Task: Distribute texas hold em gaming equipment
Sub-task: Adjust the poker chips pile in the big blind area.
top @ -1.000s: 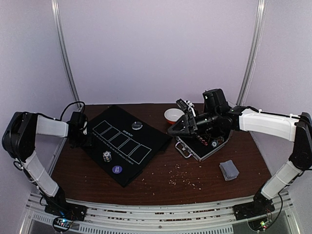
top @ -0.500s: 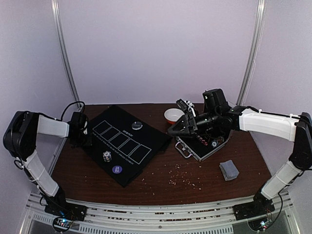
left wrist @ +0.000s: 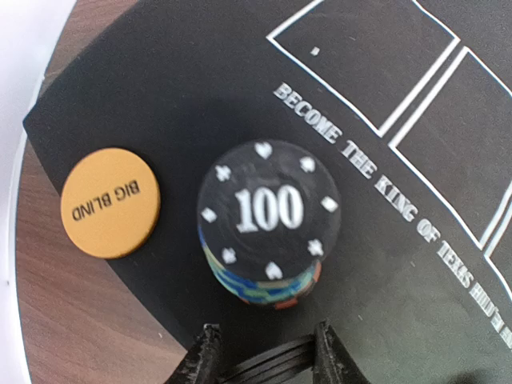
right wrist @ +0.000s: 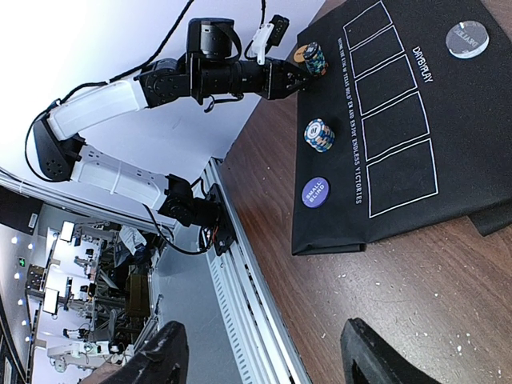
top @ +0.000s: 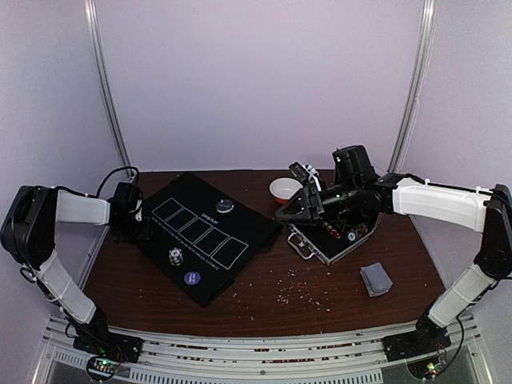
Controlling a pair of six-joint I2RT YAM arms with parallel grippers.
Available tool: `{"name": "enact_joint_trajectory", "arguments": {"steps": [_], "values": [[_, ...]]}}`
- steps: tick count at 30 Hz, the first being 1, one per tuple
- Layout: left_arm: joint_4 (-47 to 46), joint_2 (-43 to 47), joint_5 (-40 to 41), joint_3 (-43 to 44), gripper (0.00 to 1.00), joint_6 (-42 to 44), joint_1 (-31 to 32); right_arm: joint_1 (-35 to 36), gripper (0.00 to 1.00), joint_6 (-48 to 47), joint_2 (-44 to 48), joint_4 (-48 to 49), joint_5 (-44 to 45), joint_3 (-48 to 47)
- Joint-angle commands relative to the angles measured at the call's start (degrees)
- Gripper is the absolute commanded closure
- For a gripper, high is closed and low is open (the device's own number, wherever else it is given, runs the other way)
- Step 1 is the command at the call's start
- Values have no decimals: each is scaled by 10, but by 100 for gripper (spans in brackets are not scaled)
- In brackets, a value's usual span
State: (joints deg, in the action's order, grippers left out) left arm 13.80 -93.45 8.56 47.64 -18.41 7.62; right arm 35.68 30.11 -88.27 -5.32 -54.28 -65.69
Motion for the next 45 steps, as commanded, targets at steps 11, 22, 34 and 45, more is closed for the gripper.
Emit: {"name": "enact_joint_trajectory", "arguments": {"steps": [11,22,34,45], "values": [[22,6,-73,-2,100,-11,-34,-3,33,-13,29,-1,1,0],[9,-9,-65,0,100,-10,-65,-3,33,-12,41,-1,8,12],[14,-34,-45,23,61,-8,-66,-3,33,-8,42,-1,8,8],[25,-32,-35,31,37,-2,-66,-4,33,-6,41,-2,9,4]]}}
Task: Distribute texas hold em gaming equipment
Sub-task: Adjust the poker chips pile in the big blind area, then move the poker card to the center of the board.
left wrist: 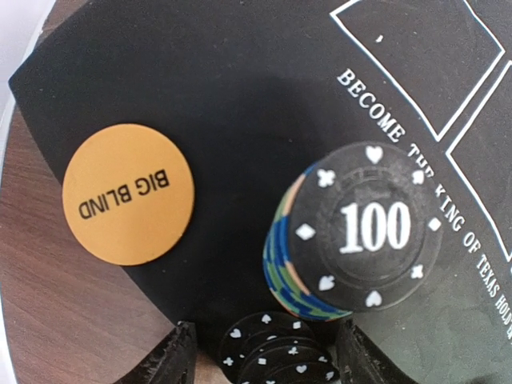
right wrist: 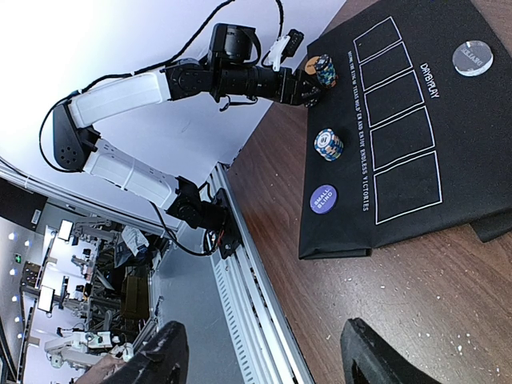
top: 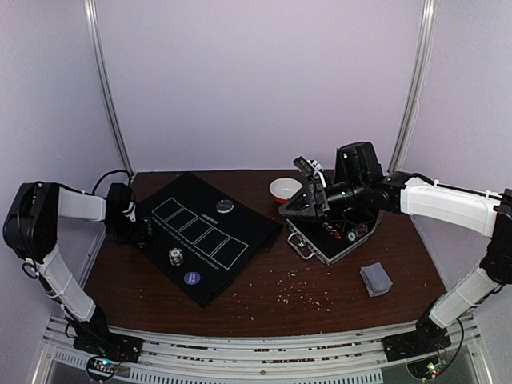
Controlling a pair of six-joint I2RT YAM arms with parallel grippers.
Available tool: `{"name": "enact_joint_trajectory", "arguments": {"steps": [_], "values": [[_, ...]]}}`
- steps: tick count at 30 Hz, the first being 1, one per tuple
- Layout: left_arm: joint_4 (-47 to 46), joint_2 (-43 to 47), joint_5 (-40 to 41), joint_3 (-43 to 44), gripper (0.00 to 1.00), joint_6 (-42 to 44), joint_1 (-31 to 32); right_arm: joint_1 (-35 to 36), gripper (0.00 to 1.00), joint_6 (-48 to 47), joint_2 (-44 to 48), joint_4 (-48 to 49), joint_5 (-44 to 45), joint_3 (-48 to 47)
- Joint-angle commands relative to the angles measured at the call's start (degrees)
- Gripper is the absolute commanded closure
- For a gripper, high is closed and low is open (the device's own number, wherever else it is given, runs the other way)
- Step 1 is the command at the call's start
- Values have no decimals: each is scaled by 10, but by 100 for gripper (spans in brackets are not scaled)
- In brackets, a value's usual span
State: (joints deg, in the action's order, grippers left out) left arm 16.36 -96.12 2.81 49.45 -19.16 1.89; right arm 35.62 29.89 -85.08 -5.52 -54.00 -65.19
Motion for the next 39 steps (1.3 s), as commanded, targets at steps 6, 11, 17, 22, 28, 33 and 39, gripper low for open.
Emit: {"name": "enact_joint_trajectory", "arguments": {"steps": [6,11,17,22,28,33,39], "values": [[18,28,17,14,37,11,-9,-2,33,-14,9,-22,22,-10],[37,78,1,1,37,15,-9,-2,33,-39,6,-61,53,-29],[55,146,-9,-13,36,10,-8,-2,32,-115,-1,-203,186,-84],[76,193,5,8,36,30,-8,-3,28,-149,4,-346,408,-122],[79,236,-16,44,33,46,-6,-5,0,-91,38,-489,612,-85],[66,252,-30,68,28,67,24,-13,0,-24,67,-540,648,15],[27,259,-32,103,12,100,100,-52,0,-11,58,-539,651,101]]}}
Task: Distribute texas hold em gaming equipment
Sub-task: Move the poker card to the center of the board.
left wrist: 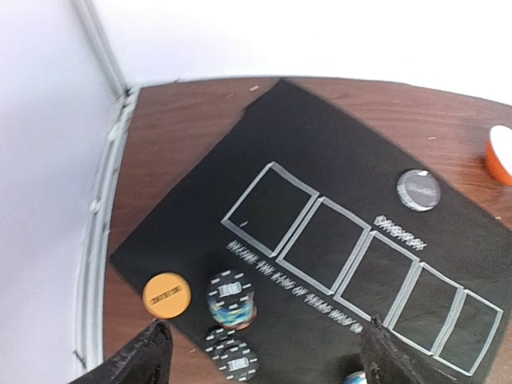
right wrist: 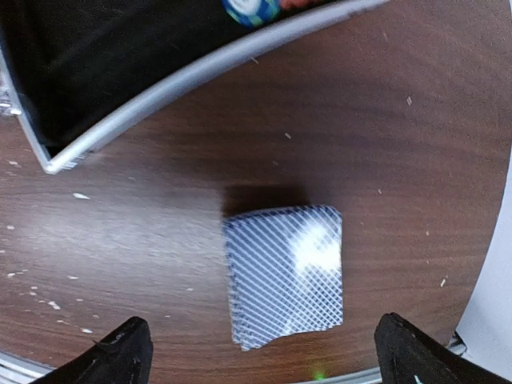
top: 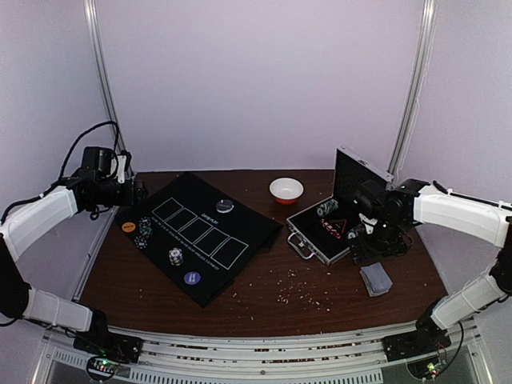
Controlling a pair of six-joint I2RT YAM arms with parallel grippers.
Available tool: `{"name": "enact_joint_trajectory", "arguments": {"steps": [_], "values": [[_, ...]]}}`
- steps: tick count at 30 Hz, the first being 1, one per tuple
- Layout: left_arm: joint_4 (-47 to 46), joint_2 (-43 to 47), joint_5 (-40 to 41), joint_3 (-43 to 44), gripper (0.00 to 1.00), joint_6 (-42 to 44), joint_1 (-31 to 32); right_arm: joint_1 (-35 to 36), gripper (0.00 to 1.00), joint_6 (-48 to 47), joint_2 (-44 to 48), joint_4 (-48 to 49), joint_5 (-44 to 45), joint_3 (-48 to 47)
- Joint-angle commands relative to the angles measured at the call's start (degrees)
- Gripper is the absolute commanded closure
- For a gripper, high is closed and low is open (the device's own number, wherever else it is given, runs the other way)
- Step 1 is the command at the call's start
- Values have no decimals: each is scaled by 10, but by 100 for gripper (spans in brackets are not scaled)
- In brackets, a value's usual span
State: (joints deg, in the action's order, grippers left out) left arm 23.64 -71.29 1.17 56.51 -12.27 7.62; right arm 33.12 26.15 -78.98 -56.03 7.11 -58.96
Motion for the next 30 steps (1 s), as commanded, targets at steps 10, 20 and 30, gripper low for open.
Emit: {"name": "enact_joint_trajectory", "arguments": {"steps": [10,20,30], "values": [[-106,-11,-78,40,2,44,84,-84,0,7,-14,29,-53,100],[-115,-17,-90,39,2,54,84,-108,0,-10,-64,59,-58,116],[-116,-26,-85,43,2,59,85,-89,18,1,-84,85,-118,135]]}}
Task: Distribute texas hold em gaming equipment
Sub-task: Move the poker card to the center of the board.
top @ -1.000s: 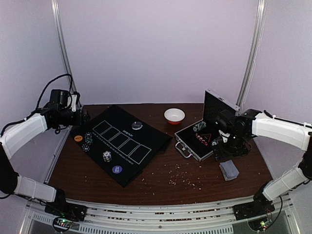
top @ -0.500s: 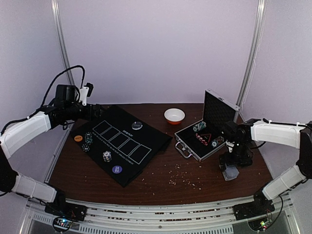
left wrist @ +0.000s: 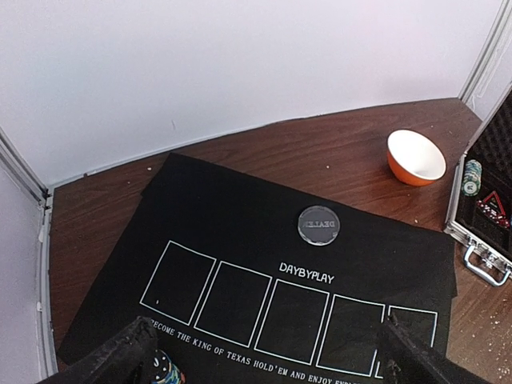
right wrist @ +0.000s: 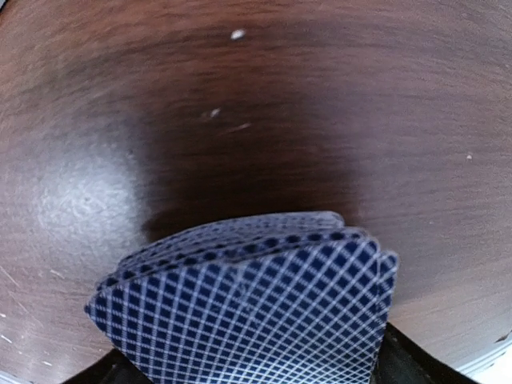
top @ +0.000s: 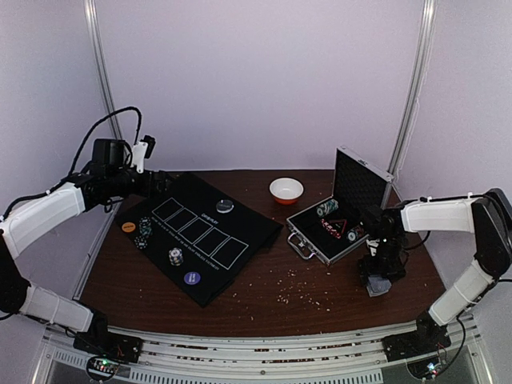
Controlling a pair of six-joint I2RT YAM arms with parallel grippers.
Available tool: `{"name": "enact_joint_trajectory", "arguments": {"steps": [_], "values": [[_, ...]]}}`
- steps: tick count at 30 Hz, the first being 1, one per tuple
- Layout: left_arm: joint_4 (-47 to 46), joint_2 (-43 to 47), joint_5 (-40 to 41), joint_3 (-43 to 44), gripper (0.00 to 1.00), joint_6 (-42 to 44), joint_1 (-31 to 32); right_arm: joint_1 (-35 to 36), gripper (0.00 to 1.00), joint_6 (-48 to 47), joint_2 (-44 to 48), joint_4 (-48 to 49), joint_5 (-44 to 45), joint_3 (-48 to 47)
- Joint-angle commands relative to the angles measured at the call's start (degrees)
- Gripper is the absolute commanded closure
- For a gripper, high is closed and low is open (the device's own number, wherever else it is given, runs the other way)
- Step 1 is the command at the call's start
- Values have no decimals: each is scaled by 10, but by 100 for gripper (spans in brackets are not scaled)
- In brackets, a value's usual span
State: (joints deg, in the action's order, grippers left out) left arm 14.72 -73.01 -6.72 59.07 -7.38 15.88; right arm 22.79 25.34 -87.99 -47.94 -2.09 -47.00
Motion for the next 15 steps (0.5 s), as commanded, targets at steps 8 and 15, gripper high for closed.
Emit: {"name": "enact_joint_trajectory", "arguments": {"steps": [8,15], "values": [[-27,-13,-3,19,2,13,1,99,36,42,-8,-1,-19,10],[-28,-12,-1,17,2,14,2,249,39,58,-91,-6,-7,-96]]}}
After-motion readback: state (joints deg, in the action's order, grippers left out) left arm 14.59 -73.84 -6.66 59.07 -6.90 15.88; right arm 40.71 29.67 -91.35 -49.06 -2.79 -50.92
